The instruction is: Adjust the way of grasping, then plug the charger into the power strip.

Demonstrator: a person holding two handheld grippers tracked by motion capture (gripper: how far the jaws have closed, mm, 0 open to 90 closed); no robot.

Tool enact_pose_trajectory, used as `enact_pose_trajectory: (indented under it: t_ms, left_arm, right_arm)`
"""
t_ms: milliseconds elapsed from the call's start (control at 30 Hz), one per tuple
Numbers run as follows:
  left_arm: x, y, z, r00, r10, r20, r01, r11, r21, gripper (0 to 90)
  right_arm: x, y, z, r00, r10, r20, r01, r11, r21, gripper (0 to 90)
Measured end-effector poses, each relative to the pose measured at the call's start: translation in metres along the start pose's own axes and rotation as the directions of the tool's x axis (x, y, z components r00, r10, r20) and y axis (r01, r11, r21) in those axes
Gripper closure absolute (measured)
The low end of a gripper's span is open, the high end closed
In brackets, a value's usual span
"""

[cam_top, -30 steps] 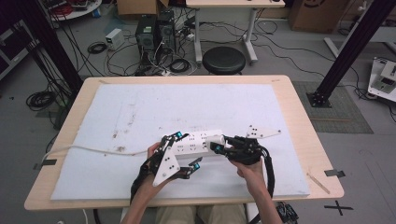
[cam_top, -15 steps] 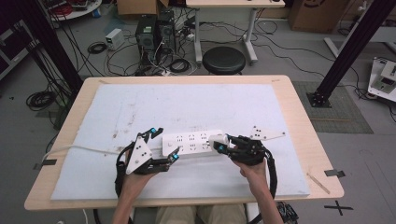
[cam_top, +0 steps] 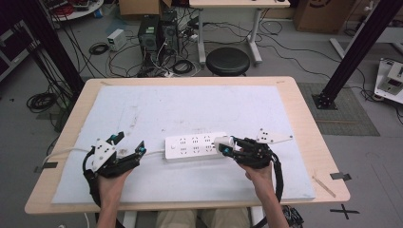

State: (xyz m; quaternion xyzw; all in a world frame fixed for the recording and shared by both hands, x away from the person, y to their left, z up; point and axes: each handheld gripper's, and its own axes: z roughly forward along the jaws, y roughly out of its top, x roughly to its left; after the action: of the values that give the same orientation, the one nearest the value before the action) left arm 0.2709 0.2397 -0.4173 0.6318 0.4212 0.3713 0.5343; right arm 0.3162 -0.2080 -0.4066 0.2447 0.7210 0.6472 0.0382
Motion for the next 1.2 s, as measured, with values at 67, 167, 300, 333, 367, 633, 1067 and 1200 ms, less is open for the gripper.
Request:
enact_pose_trajectory:
  t_ms: [67,167,300,333,367,633,1067,1200]
  left_arm:
    - [0.006,-0.002,-0.004,0.9996,-0.012,-0.028,0.012,0.9999,0.007,20.7]
    - [0.012,-0.004,-0.008,0.9985,-0.018,-0.052,0.019,0.9998,0.008,20.7]
    - [0.015,-0.008,-0.012,0.9990,-0.027,-0.035,0.028,0.9996,0.005,20.8]
    - [0.015,-0.009,-0.012,0.9990,-0.026,-0.037,0.026,0.9996,0.006,20.9]
    - [0.015,-0.010,-0.013,0.9991,-0.023,-0.036,0.024,0.9996,0.012,20.9]
    - [0.018,-0.010,-0.019,0.9984,-0.010,-0.055,0.011,0.9997,0.020,20.9]
    - [0.035,-0.017,-0.031,0.9940,-0.040,-0.102,0.043,0.9988,0.023,21.4]
    - [0.037,-0.019,-0.030,0.9942,-0.045,-0.097,0.048,0.9986,0.025,21.4]
  right_arm:
    - [0.000,0.000,0.000,1.0000,-0.003,0.002,0.003,1.000,0.006,62.9]
    - [-0.002,0.000,0.000,0.9999,-0.007,0.009,0.007,1.000,0.006,63.0]
    - [-0.004,0.000,-0.001,1.0000,0.000,-0.002,0.000,1.000,0.008,63.0]
    - [-0.003,0.000,-0.002,1.0000,-0.001,-0.005,0.001,1.000,0.013,63.0]
    - [-0.003,-0.001,-0.002,1.0000,-0.008,-0.003,0.008,1.000,0.014,63.0]
    - [-0.004,0.004,-0.003,0.9997,-0.023,0.001,0.022,0.998,0.050,63.0]
    - [-0.011,0.031,0.007,0.9934,-0.114,0.014,0.110,0.981,0.160,63.0]
    - [-0.015,0.041,0.009,0.9912,-0.132,0.009,0.128,0.975,0.183,62.9]
